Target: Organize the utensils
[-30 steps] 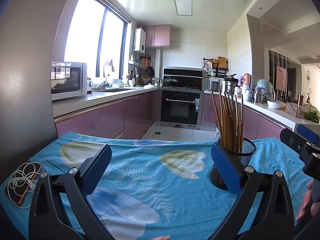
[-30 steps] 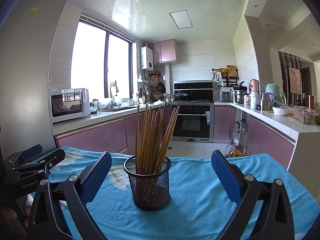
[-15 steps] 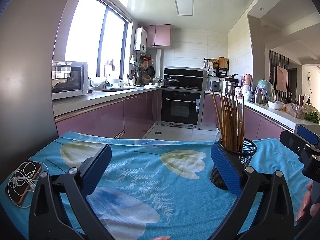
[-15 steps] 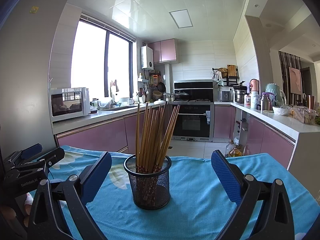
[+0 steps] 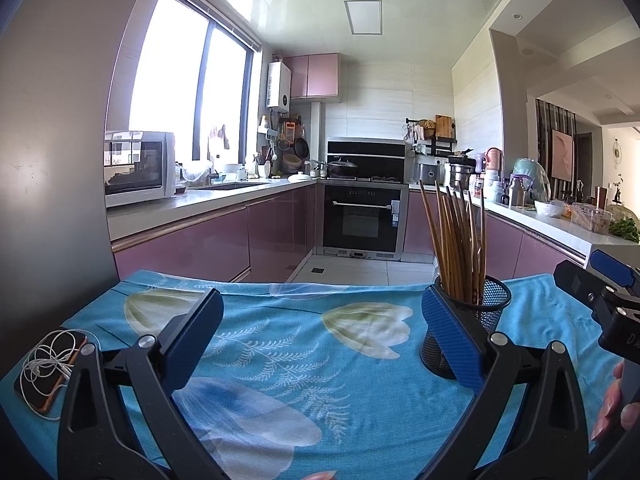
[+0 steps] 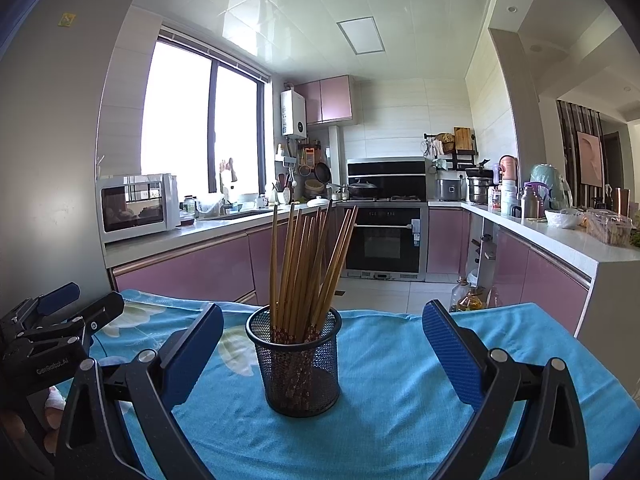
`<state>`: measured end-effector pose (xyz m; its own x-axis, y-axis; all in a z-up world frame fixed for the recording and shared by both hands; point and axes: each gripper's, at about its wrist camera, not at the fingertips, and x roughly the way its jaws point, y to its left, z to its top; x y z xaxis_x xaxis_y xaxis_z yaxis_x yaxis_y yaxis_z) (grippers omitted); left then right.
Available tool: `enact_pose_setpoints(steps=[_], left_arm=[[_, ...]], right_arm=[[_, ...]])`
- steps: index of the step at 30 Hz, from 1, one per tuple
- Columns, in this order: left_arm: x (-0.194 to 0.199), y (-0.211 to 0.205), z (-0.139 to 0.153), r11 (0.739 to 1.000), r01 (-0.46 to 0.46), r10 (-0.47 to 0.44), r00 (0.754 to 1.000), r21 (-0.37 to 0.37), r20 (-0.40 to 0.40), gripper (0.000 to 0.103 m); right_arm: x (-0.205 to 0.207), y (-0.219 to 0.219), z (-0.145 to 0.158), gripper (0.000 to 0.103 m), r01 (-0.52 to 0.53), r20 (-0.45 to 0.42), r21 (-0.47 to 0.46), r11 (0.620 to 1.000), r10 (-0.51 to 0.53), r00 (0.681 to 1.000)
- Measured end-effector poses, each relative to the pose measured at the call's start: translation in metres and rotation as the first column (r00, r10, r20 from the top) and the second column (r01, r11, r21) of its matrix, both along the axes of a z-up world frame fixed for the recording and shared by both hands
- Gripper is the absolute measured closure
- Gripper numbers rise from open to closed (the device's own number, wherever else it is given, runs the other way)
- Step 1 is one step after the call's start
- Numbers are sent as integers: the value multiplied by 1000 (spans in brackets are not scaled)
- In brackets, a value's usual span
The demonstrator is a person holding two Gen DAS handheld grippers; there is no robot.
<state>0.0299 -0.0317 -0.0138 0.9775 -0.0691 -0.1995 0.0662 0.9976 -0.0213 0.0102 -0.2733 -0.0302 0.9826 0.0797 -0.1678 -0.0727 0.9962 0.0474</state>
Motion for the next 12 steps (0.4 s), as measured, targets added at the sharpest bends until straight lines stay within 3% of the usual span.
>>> enact_pose_setpoints(steps=[7,9,12], left_arm=[[4,1,-1,1000,21,-22,999,-7,-45,5],[9,3,-4,1000,6,-7,997,-10,-76,5],[20,12,-8,1000,4,-7,990,-27,-138,5]], right_arm=[[5,-8,-2,7,1,-33,-6,1000,-2,999],[12,-18,-6,7,30,-83,-20,999,-32,996],[35,-53,-21,7,94,-242,-37,995,-100,965]])
